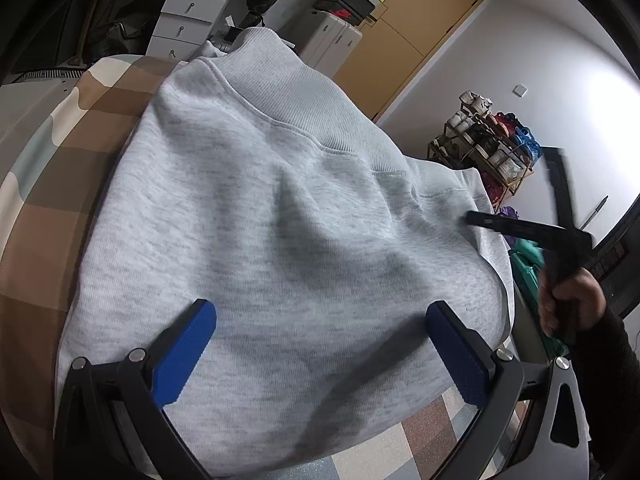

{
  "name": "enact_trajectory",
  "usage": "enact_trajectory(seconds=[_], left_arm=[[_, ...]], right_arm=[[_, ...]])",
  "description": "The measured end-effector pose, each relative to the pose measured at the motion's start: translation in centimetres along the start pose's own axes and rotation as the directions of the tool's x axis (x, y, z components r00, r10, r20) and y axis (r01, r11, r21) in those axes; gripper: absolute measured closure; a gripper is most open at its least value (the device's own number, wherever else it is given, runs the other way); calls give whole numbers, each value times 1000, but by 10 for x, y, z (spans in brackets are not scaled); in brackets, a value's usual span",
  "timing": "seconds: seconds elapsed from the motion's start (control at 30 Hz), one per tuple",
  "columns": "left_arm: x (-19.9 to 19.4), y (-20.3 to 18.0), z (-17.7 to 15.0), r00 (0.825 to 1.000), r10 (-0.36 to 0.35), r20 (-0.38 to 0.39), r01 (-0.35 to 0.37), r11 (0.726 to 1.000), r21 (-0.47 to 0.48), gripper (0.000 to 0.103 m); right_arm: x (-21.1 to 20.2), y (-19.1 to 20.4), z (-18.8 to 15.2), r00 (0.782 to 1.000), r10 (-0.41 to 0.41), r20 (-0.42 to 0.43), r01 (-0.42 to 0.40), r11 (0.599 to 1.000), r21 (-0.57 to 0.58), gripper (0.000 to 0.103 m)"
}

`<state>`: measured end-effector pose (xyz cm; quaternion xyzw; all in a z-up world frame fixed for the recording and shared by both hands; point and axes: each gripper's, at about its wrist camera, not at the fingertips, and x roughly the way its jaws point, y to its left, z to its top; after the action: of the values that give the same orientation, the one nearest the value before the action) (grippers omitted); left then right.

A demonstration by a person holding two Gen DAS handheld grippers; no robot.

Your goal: Fold large clothes

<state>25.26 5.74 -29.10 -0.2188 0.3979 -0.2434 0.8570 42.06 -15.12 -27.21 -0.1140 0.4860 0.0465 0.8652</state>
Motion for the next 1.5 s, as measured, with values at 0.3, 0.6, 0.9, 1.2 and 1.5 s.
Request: enact_trajectory(seconds=[0.3,0.6,0.9,1.2,1.5], left_arm=[[1,-2,0,1000,1,-5,-1,1000,10,1],[2,-2,-1,1000,0,-3,0,1000,8,1],[2,-2,0,1000,-1,-1,1,1000,5,1],[-14,-15,3,998,-58,6,58,998,4,1],[-33,-80,59,995,101,20,-103,979,176,1]], right_arm=[[70,-7,14,982,-6,-187,2,1000,-20,54],[24,-65,34,998,-58,-29,61,991,118,25],[88,-98,12,980,55,-193,-9,973,232,8],[-75,-74,-88,787,412,459,-541,819,192,19],[-70,-63,-171,557,353,752,-687,704,179,0]])
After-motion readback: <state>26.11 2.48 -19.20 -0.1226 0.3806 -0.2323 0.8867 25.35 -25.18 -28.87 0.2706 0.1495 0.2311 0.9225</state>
